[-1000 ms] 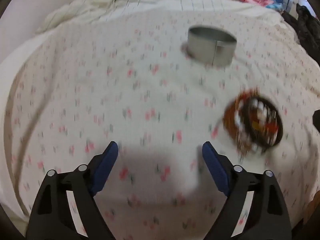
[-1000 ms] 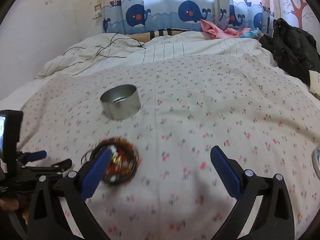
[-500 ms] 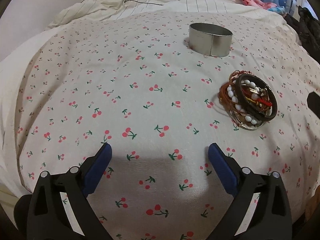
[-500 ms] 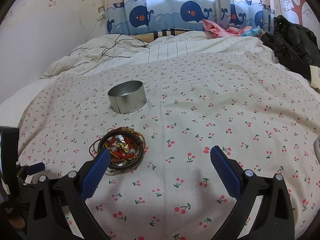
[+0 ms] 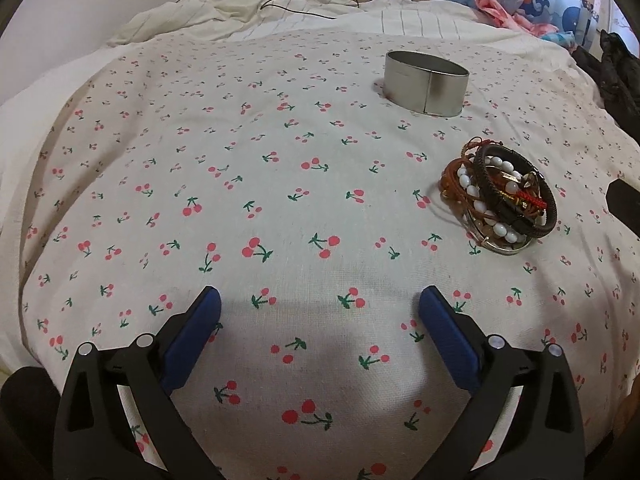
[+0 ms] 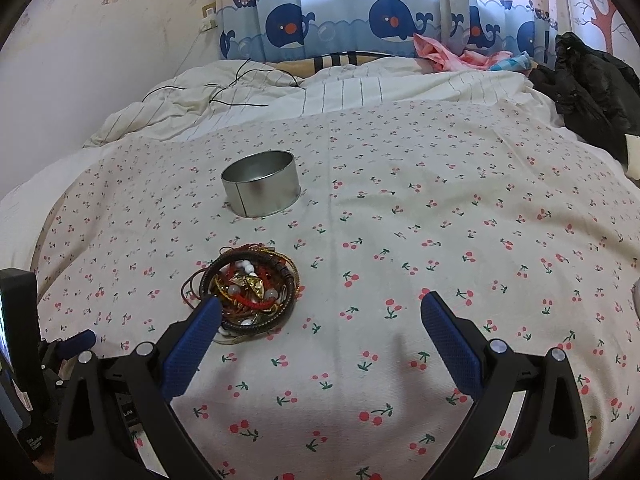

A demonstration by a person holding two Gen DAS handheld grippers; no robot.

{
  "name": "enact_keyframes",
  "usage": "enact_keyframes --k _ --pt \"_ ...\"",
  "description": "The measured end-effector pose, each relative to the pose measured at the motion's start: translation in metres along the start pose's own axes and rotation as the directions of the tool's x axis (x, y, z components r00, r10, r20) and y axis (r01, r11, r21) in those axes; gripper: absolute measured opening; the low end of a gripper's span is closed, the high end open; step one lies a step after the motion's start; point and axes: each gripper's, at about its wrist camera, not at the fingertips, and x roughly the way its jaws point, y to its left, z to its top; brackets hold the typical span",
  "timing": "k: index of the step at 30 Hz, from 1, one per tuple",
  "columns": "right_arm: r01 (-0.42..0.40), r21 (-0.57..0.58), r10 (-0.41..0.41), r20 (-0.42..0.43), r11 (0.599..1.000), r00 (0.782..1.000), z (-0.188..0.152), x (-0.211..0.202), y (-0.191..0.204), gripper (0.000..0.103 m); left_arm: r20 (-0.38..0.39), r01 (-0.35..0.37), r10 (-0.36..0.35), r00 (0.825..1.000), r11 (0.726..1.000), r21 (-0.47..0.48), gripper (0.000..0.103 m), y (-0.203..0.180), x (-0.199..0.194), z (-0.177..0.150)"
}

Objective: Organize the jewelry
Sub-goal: 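Move both tools toward the bracelet pile beside the silver tin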

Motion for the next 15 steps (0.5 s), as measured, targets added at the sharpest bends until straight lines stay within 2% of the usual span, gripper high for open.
enact_keyframes --k 4,8,15 --pt "0.002 -0.011 -0.002 -0.001 1.0 1.0 0.0 0.0 0.002 0.096 -0.011 -0.002 0.002 1.0 1.0 -0.001 0.095 -0.003 -0.008 0.002" --pt "0.01 -0.028 -0.01 -0.006 1.0 1.0 -0.001 -0.001 0.005 0.096 -0.008 0.016 -0.016 1.0 0.999 0.038 0.095 -0.011 -0.018 0.002" --pt "0.008 -0.056 -0.009 -0.023 0.998 1.0 -0.006 -0.002 0.012 0.096 0.015 0.037 -0.037 0.999 0.999 0.031 0.095 -0.015 -0.031 0.006"
